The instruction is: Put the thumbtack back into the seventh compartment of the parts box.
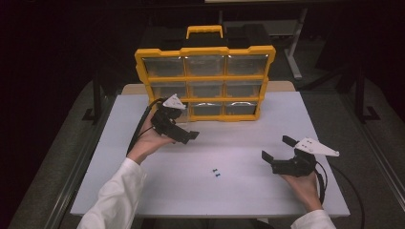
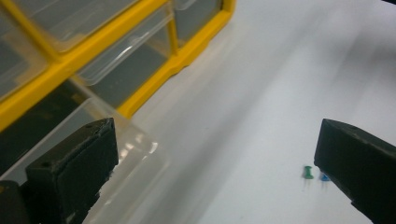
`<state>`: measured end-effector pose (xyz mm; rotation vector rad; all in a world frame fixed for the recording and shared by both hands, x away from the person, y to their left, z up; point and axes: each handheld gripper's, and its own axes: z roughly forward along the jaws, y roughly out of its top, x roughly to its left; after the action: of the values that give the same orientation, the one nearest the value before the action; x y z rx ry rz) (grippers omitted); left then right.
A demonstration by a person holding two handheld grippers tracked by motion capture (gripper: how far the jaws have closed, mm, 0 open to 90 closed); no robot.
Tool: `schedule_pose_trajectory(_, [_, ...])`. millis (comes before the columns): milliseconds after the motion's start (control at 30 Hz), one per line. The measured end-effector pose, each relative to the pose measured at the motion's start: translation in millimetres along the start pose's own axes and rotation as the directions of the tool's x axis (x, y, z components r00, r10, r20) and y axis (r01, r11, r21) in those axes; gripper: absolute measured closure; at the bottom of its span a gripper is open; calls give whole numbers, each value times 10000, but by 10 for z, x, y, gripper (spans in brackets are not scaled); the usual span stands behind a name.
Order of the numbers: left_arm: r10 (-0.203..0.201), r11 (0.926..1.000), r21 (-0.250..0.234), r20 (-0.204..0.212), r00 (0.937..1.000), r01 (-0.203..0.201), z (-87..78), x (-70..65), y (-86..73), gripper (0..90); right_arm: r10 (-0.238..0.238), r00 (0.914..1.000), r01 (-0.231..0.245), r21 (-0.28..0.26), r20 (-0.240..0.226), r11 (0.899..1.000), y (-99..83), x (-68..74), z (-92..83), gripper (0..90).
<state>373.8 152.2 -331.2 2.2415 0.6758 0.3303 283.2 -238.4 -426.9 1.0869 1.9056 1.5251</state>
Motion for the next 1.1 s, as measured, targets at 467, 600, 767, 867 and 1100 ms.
schedule_pose_trajectory(467, [181,9994,-298,529,9984,-166,142,-277,-114,0,-1,10000,1,3,-17,10000,0,-2,-5,0])
schedule_pose_trajectory(600, [195,9992,-371,639,9978,-171,178,-340,-170,0,2,10000,-1,10,-25,10000,0,0,-5,0])
schedule_pose_trajectory(767, [201,9992,-370,587,9981,-179,213,-411,-210,0,2,10000,-2,-3,-27,10000,0,1,-6,0])
schedule_pose_trajectory(867, [158,9995,-298,803,9966,-134,251,-442,-238,0,-16,10000,16,-8,-20,10000,1,0,-8,0])
schedule_pose_trajectory(1100, [105,9997,-232,1005,9949,-82,344,-487,-304,0,-5,10000,5,-10,-12,10000,0,0,-12,0])
